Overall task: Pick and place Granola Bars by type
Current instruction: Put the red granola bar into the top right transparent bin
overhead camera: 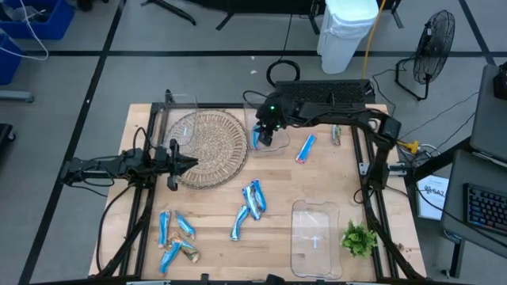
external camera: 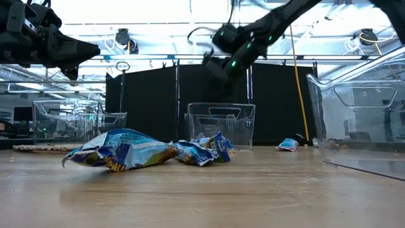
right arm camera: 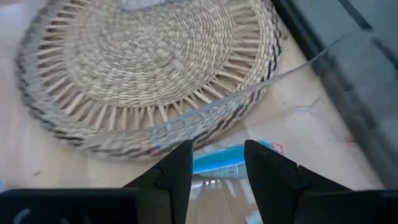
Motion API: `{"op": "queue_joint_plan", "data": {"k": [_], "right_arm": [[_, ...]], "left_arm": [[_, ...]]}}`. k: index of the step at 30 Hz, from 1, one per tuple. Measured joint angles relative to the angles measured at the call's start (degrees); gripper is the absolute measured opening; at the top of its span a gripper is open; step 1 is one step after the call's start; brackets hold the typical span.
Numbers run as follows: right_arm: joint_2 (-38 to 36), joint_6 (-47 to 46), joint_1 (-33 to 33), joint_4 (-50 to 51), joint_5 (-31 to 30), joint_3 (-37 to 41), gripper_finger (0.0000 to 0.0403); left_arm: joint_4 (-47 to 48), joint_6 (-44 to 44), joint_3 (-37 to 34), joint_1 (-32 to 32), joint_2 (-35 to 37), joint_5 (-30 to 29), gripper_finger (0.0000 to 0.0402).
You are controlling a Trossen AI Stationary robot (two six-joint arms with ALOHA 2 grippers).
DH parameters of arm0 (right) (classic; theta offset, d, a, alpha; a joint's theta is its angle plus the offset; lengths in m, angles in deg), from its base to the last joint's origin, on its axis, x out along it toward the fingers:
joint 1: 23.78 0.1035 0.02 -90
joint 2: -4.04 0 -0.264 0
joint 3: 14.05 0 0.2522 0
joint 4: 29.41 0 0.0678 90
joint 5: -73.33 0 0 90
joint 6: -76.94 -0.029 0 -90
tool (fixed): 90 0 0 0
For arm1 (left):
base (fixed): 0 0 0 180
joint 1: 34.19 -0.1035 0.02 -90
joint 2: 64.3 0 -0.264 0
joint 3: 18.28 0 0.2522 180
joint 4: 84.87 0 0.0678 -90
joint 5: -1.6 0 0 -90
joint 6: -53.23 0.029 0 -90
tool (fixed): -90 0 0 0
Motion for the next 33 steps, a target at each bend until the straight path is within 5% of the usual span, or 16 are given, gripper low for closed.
{"op": "queue_joint_plan", "data": {"k": [5, 15, 20, 28, 33], "right_arm": [[-9.1, 0.2, 0.0, 9.8, -6.0, 0.0, 0.0131], [-21.6, -6.1, -0.3, 24.6, -30.1, 4.3, 0.0128], [-24.3, -11.0, -3.1, 26.6, -31.3, 12.5, 0.0128], [-24.8, -24.0, -13.8, 47.8, -31.2, 15.0, 0.0128], [-24.8, -25.5, -17.8, 46.4, -27.8, 17.2, 0.0128]], "left_arm": [[0.0, 0.0, 0.0, 0.0, 0.0, 0.0, 0.0049], [0.0, 0.0, 0.0, 0.0, 0.0, 0.0, 0.0049], [0.0, 0.0, 0.0, 0.0, 0.0, 0.0, 0.0049], [0.0, 0.0, 0.0, 0.0, 0.0, 0.0, 0.0049], [0.0, 0.0, 0.0, 0.0, 0.0, 0.0, 0.0049]]}}
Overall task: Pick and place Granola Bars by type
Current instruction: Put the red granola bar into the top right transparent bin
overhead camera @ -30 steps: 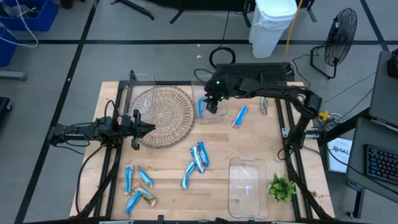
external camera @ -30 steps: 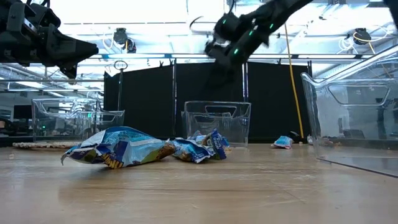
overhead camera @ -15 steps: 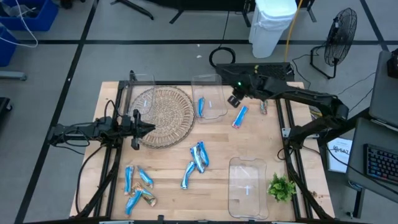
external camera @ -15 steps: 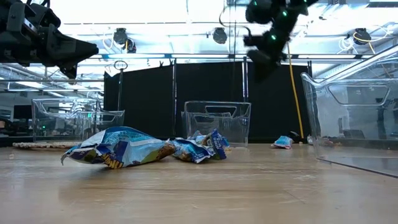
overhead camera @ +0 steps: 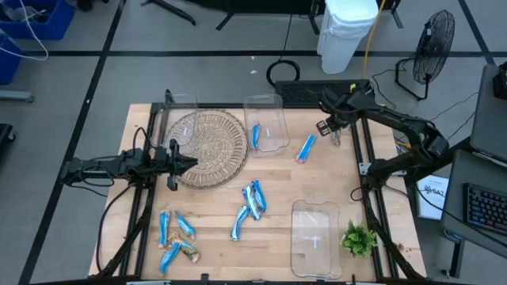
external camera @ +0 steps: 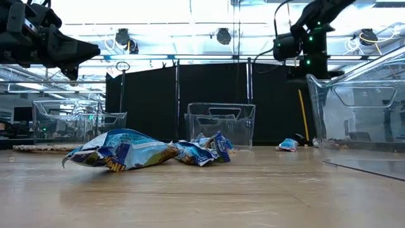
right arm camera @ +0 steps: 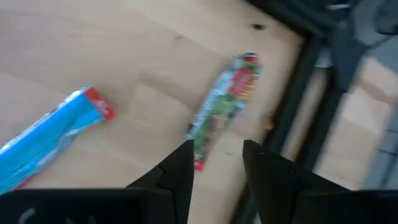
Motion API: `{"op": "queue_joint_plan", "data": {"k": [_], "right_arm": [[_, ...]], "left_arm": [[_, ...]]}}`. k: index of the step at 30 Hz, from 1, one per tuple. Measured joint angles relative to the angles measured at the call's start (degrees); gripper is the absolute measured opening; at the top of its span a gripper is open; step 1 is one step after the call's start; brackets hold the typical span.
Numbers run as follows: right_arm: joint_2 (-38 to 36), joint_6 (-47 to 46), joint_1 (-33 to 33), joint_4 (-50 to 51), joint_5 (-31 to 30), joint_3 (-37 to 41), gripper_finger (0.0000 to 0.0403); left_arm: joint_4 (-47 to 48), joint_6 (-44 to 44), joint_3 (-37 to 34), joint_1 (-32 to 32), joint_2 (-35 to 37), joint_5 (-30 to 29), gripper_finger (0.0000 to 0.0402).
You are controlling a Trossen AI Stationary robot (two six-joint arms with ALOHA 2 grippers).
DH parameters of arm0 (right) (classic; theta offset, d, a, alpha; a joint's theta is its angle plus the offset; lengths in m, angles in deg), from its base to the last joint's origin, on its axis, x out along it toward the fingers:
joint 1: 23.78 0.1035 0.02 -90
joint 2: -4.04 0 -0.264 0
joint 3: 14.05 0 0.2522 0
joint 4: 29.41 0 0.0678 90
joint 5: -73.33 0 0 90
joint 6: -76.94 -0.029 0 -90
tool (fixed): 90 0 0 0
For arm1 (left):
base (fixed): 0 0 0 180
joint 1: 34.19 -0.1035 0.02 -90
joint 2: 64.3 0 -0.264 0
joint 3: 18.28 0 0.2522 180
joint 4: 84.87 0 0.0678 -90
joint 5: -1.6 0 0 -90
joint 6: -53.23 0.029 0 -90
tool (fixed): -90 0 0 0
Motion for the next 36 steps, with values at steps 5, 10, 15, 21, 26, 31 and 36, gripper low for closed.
{"op": "queue_joint_plan", "data": {"k": [5, 10, 15, 21, 26, 31, 36], "right_arm": [[0.0, 3.2, -0.7, -6.1, 4.0, 5.2, 0.0129], [0.0, 1.4, -0.7, -9.2, 4.1, 9.9, 0.0152], [0.0, 1.4, -0.7, -12.6, 4.1, 14.0, 0.019], [0.0, 0.4, -0.7, -17.5, 4.1, 17.0, 0.0221], [0.0, 0.1, -0.7, -20.6, 4.1, 19.2, 0.0223], [0.0, -0.3, -0.7, -22.0, 4.1, 21.0, 0.0218], [0.0, -1.4, -0.7, -22.8, 4.0, 21.5, 0.0215]], "left_arm": [[0.0, 0.0, 0.0, 0.0, 0.0, 0.0, 0.0049], [0.0, 0.0, 0.0, 0.0, 0.0, 0.0, 0.0049], [0.0, 0.0, 0.0, 0.0, 0.0, 0.0, 0.0049], [0.0, 0.0, 0.0, 0.0, 0.0, 0.0, 0.0049], [0.0, 0.0, 0.0, 0.0, 0.0, 0.0, 0.0049], [0.0, 0.0, 0.0, 0.0, 0.0, 0.0, 0.0049], [0.0, 0.0, 0.0, 0.0, 0.0, 0.0, 0.0049]]}}
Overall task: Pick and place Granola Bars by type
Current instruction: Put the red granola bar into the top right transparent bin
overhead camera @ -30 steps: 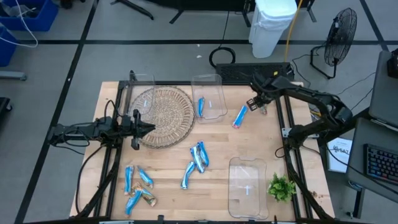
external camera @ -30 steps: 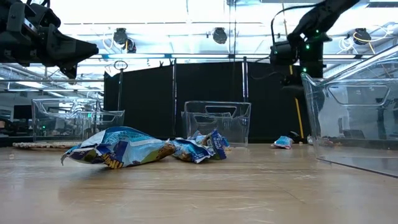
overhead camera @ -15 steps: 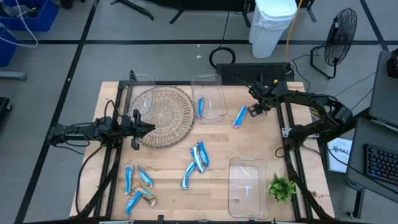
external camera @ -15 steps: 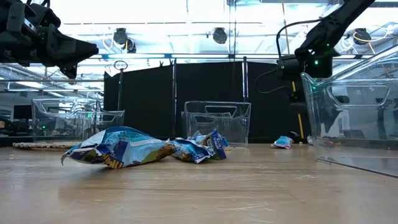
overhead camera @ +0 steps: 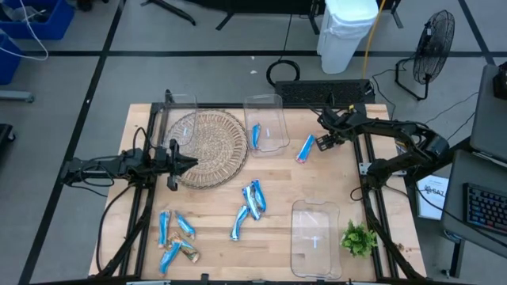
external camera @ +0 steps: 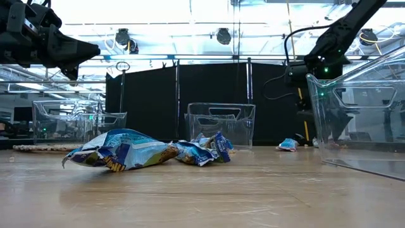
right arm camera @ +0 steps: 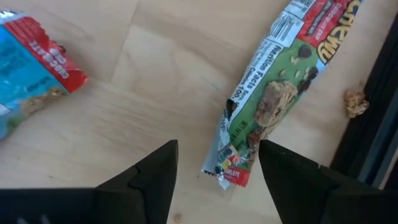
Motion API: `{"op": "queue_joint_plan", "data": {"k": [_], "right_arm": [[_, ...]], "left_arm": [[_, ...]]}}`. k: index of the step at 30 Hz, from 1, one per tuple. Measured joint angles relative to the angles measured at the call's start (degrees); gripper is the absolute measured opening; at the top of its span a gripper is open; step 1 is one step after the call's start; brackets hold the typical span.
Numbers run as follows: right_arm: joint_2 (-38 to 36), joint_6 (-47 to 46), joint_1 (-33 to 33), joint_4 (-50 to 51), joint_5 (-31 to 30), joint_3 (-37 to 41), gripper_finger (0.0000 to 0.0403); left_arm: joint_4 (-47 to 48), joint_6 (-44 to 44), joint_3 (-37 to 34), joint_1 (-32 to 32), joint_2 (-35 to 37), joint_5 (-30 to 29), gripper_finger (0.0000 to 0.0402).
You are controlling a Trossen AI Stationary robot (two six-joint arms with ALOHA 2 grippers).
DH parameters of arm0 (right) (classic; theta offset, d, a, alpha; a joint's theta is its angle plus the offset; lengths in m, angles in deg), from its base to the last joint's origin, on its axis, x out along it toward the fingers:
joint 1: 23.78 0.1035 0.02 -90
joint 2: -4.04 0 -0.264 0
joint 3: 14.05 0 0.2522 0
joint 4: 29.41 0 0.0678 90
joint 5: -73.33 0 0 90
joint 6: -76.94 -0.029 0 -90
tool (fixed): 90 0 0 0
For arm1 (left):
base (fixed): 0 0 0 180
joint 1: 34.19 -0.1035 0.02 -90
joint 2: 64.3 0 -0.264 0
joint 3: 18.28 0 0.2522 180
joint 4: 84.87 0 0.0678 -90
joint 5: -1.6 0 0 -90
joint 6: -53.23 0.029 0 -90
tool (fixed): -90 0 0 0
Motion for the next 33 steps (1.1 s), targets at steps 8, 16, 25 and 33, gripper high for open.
{"op": "queue_joint_plan", "data": {"k": [8, 16, 25, 33], "right_arm": [[0.0, -1.3, 0.0, -0.4, -0.8, 1.1, 0.0205], [0.0, -1.3, 0.0, -0.9, -1.9, 2.1, 0.0163], [0.0, 0.5, 0.0, -4.2, -1.9, 2.1, 0.0084], [0.0, 4.3, 0.0, -5.5, -1.8, 2.1, 0.0007]], "left_arm": [[0.0, 0.0, 0.0, 0.0, 0.0, 0.0, 0.0049], [0.0, 0.0, 0.0, 0.0, 0.0, 0.0, 0.0049], [0.0, 0.0, 0.0, 0.0, 0.0, 0.0, 0.0049], [0.0, 0.0, 0.0, 0.0, 0.0, 0.0, 0.0049]]}}
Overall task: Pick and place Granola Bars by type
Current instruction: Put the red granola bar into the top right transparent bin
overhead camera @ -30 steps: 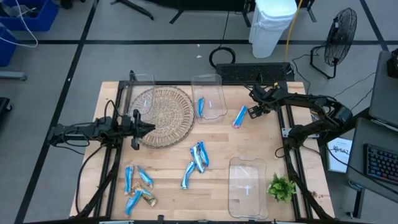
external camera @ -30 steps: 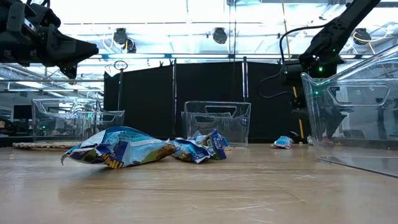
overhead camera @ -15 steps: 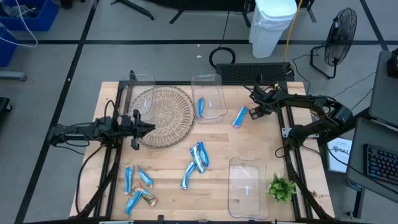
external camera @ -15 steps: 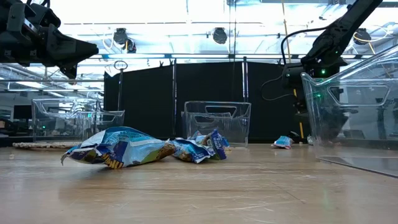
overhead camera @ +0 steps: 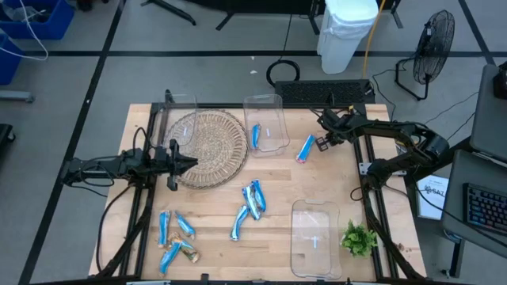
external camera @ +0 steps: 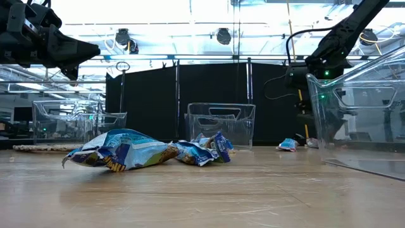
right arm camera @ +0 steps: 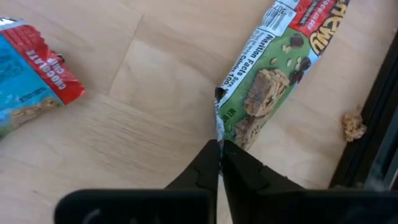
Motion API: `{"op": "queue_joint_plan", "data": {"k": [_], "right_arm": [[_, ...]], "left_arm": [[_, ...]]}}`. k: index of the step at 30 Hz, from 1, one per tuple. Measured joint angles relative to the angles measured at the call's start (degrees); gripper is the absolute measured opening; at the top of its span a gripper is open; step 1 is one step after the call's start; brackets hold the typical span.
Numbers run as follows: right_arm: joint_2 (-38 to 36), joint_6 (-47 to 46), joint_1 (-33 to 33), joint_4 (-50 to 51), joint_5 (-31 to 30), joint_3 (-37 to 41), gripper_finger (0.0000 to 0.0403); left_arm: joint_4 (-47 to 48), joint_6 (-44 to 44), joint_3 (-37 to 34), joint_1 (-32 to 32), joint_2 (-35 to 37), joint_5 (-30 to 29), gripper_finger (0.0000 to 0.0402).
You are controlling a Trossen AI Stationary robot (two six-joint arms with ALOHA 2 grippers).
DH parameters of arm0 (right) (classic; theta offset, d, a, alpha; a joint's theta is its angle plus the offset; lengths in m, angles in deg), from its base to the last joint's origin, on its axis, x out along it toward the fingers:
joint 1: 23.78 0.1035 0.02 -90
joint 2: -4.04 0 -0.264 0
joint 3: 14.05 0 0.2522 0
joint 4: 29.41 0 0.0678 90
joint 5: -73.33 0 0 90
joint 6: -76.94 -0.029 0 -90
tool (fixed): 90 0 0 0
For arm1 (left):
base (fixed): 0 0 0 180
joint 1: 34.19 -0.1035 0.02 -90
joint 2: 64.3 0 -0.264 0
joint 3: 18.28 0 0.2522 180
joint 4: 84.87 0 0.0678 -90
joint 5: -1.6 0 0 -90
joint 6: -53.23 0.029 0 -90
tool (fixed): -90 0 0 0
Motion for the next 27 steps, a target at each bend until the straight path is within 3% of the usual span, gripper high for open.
{"op": "queue_joint_plan", "data": {"k": [13, 27], "right_arm": [[-1.1, 3.4, 0.3, 0.0, 0.2, 0.0, 0.0001], [-16.3, 2.7, 6.3, 0.2, 0.5, 0.0, 0.0]], "left_arm": [[0.0, 0.0, 0.0, 0.0, 0.0, 0.0, 0.0049], [0.0, 0.0, 0.0, 0.0, 0.0, 0.0, 0.0049]]}}
